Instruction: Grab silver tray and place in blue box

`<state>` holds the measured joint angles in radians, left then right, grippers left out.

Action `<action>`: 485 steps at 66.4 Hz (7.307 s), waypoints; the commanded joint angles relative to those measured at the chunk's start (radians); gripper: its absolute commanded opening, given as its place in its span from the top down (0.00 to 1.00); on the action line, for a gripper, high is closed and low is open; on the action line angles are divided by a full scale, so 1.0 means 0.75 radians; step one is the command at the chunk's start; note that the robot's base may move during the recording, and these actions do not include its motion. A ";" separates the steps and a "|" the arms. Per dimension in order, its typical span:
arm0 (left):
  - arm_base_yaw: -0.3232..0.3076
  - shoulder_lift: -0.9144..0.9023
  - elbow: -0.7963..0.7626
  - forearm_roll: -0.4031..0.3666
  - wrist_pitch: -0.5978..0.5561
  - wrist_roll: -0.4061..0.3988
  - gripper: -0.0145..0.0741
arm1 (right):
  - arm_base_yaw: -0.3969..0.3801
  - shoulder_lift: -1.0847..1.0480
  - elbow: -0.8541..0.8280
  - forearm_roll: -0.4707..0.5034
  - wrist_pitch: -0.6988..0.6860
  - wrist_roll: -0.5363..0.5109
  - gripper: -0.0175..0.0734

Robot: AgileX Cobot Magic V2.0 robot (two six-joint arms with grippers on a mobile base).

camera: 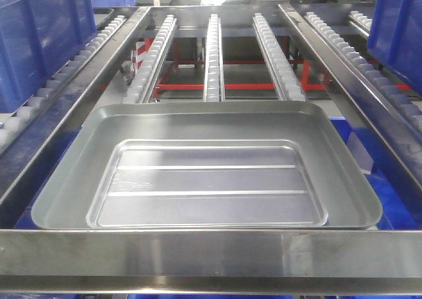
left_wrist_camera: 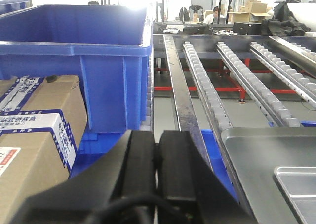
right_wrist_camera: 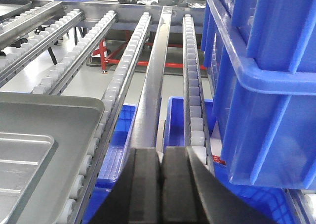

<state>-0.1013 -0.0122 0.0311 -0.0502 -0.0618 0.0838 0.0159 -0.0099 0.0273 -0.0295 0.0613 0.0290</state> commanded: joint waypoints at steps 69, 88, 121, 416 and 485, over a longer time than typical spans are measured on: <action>-0.004 -0.021 0.023 -0.001 -0.214 -0.009 0.85 | 0.003 0.007 -0.023 -0.007 -0.189 -0.013 0.75; -0.004 0.082 -0.207 -0.001 0.082 -0.009 0.85 | 0.007 0.148 -0.297 -0.007 0.210 -0.013 0.75; -0.004 0.869 -0.758 -0.247 0.723 -0.009 0.85 | 0.008 1.070 -0.812 0.162 0.910 -0.013 0.75; -0.738 2.228 -1.431 0.348 0.797 -1.091 0.60 | 0.696 2.234 -1.458 -0.293 0.699 0.874 0.37; -0.738 2.257 -1.431 0.348 0.805 -1.091 0.60 | 0.696 2.271 -1.458 -0.291 0.688 0.874 0.37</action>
<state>-0.6470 1.7190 -1.0153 0.2033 0.5627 -0.7251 0.5382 1.7303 -1.0373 -0.2335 0.6059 0.6871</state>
